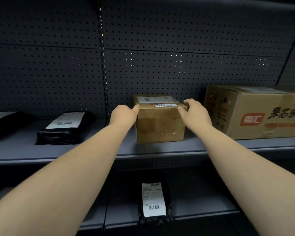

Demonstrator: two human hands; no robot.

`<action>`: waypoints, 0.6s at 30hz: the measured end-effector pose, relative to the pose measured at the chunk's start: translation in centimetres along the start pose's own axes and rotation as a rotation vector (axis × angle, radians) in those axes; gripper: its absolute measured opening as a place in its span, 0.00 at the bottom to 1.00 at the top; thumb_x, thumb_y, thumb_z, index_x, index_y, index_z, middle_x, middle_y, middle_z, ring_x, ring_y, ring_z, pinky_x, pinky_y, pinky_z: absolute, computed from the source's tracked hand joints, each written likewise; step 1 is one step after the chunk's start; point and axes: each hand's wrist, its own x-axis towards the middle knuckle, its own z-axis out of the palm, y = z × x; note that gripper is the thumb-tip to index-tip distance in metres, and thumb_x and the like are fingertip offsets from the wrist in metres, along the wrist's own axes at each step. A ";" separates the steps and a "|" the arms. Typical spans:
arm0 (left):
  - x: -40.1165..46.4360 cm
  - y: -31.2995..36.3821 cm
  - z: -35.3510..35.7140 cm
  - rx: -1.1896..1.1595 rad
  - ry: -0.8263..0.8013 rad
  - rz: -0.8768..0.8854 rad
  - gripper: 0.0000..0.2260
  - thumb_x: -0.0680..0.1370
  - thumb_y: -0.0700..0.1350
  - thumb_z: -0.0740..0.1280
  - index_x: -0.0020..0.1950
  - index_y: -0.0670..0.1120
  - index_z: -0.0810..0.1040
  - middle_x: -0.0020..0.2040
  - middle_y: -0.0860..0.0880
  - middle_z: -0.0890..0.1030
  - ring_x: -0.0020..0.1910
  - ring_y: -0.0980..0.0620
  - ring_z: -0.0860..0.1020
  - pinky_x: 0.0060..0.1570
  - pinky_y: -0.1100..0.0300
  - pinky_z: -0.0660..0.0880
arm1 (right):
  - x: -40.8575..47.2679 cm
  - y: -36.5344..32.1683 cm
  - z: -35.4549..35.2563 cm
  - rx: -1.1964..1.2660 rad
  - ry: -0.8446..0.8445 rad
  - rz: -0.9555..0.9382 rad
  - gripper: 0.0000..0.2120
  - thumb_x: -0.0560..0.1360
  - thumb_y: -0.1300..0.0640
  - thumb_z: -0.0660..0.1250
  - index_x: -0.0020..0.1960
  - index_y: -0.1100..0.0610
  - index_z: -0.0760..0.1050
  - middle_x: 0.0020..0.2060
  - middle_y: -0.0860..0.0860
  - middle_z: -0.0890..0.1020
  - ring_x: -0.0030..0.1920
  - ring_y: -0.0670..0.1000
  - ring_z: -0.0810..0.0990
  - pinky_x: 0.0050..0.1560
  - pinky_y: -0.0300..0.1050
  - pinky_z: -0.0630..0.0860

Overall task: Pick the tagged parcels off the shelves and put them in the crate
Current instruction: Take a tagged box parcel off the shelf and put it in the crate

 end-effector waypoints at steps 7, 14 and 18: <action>2.4 0.4 1.0 -0.266 -0.020 -0.170 0.20 0.78 0.56 0.62 0.31 0.48 0.63 0.31 0.50 0.66 0.29 0.50 0.65 0.33 0.58 0.68 | 2.9 0.0 1.1 0.427 -0.084 0.329 0.20 0.79 0.49 0.57 0.66 0.60 0.70 0.56 0.56 0.78 0.46 0.52 0.75 0.41 0.44 0.71; 4.8 0.7 2.1 -0.383 -0.144 -0.256 0.20 0.76 0.58 0.63 0.55 0.42 0.73 0.44 0.49 0.73 0.36 0.50 0.70 0.32 0.59 0.67 | 5.9 0.1 1.1 0.720 -0.251 0.577 0.19 0.78 0.48 0.61 0.65 0.57 0.70 0.55 0.54 0.78 0.51 0.54 0.76 0.57 0.50 0.73; 5.8 1.2 2.5 -0.409 -0.190 -0.300 0.29 0.77 0.60 0.59 0.72 0.44 0.64 0.67 0.44 0.72 0.59 0.45 0.71 0.47 0.58 0.66 | 7.1 0.5 1.3 0.777 -0.368 0.631 0.14 0.78 0.49 0.62 0.58 0.56 0.75 0.45 0.55 0.82 0.48 0.55 0.81 0.50 0.53 0.79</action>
